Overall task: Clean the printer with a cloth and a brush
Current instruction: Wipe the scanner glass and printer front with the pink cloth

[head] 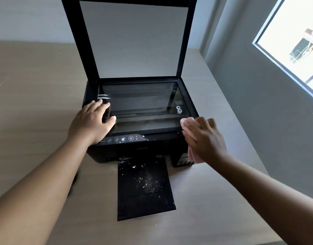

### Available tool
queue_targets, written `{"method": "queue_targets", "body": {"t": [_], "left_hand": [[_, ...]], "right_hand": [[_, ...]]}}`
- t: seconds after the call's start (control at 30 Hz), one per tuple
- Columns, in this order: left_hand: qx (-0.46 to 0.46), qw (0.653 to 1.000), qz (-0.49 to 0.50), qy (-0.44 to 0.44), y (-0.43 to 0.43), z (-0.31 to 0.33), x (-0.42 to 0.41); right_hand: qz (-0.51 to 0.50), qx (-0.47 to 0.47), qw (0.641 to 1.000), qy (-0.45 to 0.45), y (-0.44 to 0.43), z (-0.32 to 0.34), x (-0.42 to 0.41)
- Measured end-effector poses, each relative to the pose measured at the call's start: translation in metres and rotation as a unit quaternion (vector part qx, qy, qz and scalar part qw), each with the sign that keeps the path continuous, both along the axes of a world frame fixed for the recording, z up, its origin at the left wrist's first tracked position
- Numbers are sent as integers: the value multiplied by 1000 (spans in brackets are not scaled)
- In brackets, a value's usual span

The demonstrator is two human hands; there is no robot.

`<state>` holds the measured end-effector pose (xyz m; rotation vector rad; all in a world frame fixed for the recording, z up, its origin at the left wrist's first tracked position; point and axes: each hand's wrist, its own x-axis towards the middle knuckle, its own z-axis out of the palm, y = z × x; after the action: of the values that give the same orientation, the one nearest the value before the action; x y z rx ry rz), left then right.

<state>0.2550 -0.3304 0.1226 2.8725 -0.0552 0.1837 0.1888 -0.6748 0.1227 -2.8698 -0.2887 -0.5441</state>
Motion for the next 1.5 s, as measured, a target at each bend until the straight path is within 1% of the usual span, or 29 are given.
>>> {"method": "queue_targets", "body": {"t": [0.07,0.13,0.2,0.33,0.43,0.6,0.73,0.87,0.93,1.0,1.07,1.1,1.2,1.27,1.3,1.37,1.4,1.43,1.47,1.5], "left_hand": [[-3,1000,0,-2,0,0,0],[-1,1000,-1,0,1,-1,0],[2,1000,-3,-1,1,-1,1],[2,1000,-2,-3,2,-2,1],[1,1000,0,-6,2,-2,1],[2,1000,2,-3,1,-1,0],[4,1000,5,-2,1,-1,0],[8,1000,6,2,1,-2,0],[8,1000,5,3,2,-2,0],[7,1000,3,5,2,-2,0],[8,1000,-1,7,2,-2,0],[9,1000,-2,8,2,-2,0],[11,1000,-5,16,2,-2,0],[14,1000,-7,19,2,-2,0],[16,1000,-10,21,2,-2,0],[18,999,-14,25,3,-1,1],[19,999,-18,25,4,-1,1],[19,999,-19,23,4,-1,0],[20,999,-19,20,4,-1,0],[21,999,-21,18,3,-1,0]], "right_hand": [[9,31,999,-19,7,-10,-5],[64,-3,997,-32,7,-13,-11],[101,-48,994,-22,0,-8,-8],[78,-66,994,-27,19,-5,-6],[103,-44,994,-18,52,-11,-17],[92,1,996,9,96,-10,-21],[94,20,995,16,95,-9,-18],[65,72,995,30,101,-9,-19],[86,78,993,-12,109,-13,-26],[135,50,987,-65,119,-19,-35],[138,25,986,-95,129,-25,-38],[110,34,988,-100,131,-28,-34],[-13,112,988,-106,139,-40,-23],[-41,106,984,-138,155,-48,-21],[-26,87,984,-156,167,-50,-23],[64,53,978,-191,188,-50,-29],[107,52,973,-200,194,-48,-33],[128,79,970,-190,198,-46,-37],[112,140,970,-166,200,-42,-43],[50,236,960,-142,203,-39,-49]]}}
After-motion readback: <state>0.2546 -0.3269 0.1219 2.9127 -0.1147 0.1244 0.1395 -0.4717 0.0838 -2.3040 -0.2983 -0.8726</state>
